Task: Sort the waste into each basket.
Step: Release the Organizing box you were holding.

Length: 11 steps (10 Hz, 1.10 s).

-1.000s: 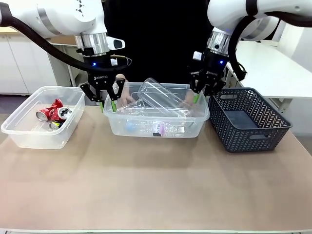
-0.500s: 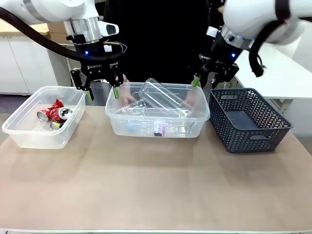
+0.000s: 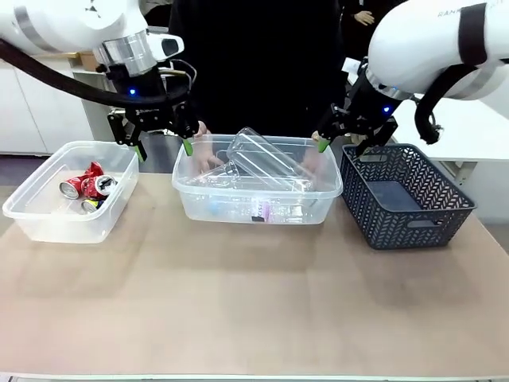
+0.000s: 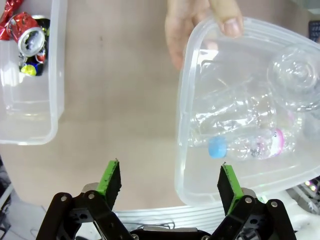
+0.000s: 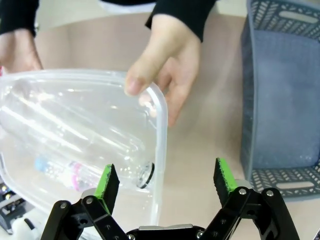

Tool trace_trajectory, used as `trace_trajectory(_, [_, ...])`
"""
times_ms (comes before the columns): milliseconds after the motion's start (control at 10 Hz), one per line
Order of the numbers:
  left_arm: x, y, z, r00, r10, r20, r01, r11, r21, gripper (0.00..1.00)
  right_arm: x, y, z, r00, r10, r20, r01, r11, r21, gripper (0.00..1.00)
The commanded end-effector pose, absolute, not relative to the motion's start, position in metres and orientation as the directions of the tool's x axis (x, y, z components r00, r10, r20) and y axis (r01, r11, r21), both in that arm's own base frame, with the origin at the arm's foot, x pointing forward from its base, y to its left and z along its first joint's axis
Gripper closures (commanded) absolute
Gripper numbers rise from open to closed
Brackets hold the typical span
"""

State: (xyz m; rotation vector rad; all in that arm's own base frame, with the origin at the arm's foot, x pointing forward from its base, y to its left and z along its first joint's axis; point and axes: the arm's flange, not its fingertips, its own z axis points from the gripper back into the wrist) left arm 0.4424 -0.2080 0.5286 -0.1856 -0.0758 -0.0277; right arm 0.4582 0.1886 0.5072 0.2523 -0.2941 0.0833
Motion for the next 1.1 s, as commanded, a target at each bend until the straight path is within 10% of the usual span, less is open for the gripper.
trace_trajectory(0, [0.443,-0.209,0.535,0.999,-0.024,0.044,0.032,0.984,-0.178,0.00,0.460,0.190,0.514,0.951,0.043,0.308,-0.121,0.963,0.241,0.02])
trace_trajectory(700, [0.443,-0.209,0.535,0.999,-0.024,0.044,0.032,0.984,-0.178,0.00,0.460,0.190,0.513,0.951,0.044,0.307,-0.121,0.964,0.236,0.02])
trace_trajectory(1000, [0.396,-0.182,0.567,0.972,-0.215,0.093,0.233,0.926,-0.298,0.00,0.360,0.115,0.582,0.941,0.063,0.332,-0.222,0.855,0.468,0.02])
